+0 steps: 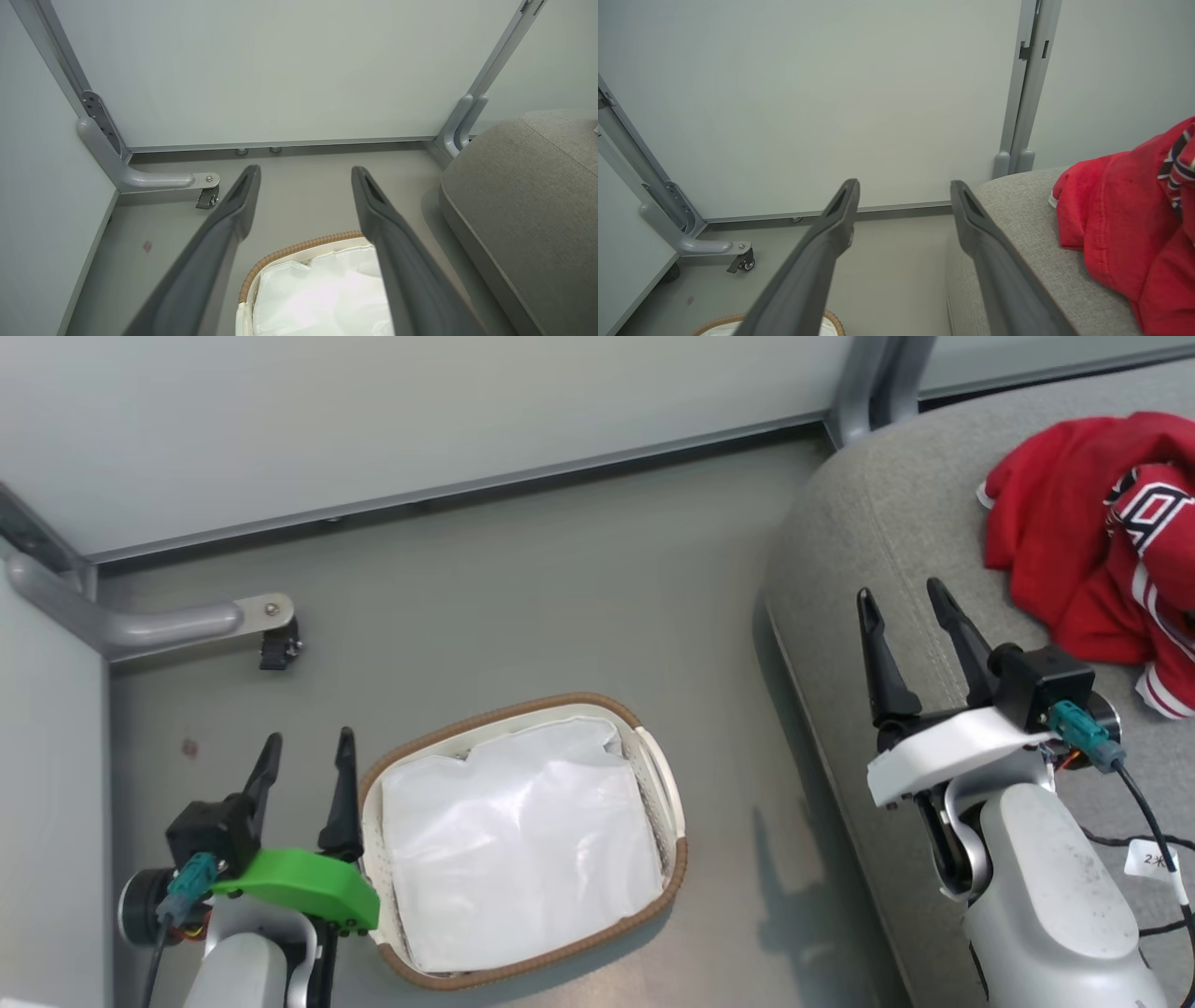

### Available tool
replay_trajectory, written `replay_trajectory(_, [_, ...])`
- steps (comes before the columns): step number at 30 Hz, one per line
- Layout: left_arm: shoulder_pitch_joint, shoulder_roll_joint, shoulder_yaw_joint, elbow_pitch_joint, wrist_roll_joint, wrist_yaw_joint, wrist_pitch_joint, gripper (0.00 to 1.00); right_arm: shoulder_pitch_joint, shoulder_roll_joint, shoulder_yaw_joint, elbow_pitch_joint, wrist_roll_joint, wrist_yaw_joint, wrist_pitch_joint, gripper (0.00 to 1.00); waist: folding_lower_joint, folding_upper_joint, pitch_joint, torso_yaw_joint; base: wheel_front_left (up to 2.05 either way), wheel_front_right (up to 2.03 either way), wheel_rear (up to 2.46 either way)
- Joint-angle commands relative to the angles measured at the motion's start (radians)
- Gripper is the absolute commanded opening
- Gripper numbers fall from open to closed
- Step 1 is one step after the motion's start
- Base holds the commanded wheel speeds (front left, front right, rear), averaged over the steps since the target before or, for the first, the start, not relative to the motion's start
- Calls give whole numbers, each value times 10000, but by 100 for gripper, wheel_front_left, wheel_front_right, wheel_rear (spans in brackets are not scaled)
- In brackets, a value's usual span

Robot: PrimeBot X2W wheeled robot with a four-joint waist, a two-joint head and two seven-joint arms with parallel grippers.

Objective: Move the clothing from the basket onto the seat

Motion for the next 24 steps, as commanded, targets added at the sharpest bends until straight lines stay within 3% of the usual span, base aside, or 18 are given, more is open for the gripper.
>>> replay_trajectory(1, [211, -62, 222, 70, 183, 29, 8, 100, 220, -47, 12, 54, 69, -11, -6, 100, 0, 0, -330, 360, 0, 0, 0])
replay_trajectory(11, [935, -371, 1017, 223, 684, -44, 8, 100, 1087, -43, 148, 386, 306, -11, -6, 100, 0, 0, -1025, 439, 0, 0, 0])
replay_trajectory(20, [1699, -493, 967, 311, 181, -68, 8, 100, 1839, -41, 176, 544, 291, -11, -6, 100, 0, 0, -1640, 381, 0, 0, 0])
replay_trajectory(21, [1619, -512, 945, 308, 224, -19, 1, 0, 1747, -2, 190, 533, 268, 0, 0, 0, 0, 0, -1554, 392, 0, 0, 0])
replay_trajectory(24, [1642, -571, 942, 507, 167, -17, 13, 0, 1918, 34, 192, 737, 287, 2, 18, 0, 0, 0, -1588, 392, 0, 0, 0])
